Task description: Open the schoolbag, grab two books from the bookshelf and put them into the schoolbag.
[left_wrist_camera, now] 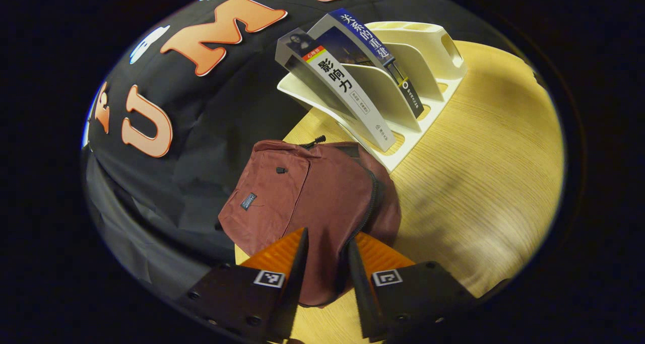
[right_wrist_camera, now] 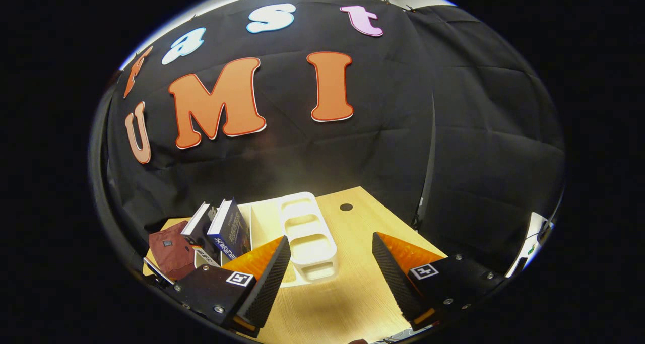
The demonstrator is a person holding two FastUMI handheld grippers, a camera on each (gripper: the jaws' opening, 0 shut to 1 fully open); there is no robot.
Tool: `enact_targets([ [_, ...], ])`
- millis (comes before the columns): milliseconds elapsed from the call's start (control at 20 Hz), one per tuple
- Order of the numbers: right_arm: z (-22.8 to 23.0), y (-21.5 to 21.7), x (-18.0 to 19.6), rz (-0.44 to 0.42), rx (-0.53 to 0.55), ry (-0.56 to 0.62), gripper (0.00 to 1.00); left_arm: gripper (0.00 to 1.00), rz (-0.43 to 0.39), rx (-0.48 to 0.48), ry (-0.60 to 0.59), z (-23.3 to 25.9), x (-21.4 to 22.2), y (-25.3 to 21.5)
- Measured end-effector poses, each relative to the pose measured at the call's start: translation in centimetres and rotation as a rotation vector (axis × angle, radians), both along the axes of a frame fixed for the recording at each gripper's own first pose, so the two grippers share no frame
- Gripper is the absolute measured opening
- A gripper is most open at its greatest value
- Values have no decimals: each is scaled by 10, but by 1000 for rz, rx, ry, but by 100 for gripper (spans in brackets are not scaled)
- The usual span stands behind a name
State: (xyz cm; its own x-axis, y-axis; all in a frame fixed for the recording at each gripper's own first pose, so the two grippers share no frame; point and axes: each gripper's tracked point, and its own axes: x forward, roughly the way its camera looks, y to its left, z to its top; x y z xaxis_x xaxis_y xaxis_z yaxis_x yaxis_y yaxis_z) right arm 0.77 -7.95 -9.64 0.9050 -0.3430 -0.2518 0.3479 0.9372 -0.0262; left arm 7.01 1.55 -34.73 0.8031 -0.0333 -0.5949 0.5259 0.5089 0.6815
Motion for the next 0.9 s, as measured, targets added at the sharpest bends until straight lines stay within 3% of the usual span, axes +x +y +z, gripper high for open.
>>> enact_targets([
  [50,1,-1,1,3,2,-2,97,51,8,2,0,-2,1,-1],
  [150,2,-3,3,10,18,-5,97,8,15,11,13,-6,0,-3],
  [300,5,-2,6,42,76,-16,100,6,-2,45,47,-9,-2,-5],
  [450,6,10,11,124,129,-4,97,4,3,51,101,-7,-3,-5],
  [750,21,18,18,222,129,2,97,1,-12,37,190,15,3,-6],
  [900,26,37,21,247,92,26,97,1,-5,-25,230,32,6,-3],
])
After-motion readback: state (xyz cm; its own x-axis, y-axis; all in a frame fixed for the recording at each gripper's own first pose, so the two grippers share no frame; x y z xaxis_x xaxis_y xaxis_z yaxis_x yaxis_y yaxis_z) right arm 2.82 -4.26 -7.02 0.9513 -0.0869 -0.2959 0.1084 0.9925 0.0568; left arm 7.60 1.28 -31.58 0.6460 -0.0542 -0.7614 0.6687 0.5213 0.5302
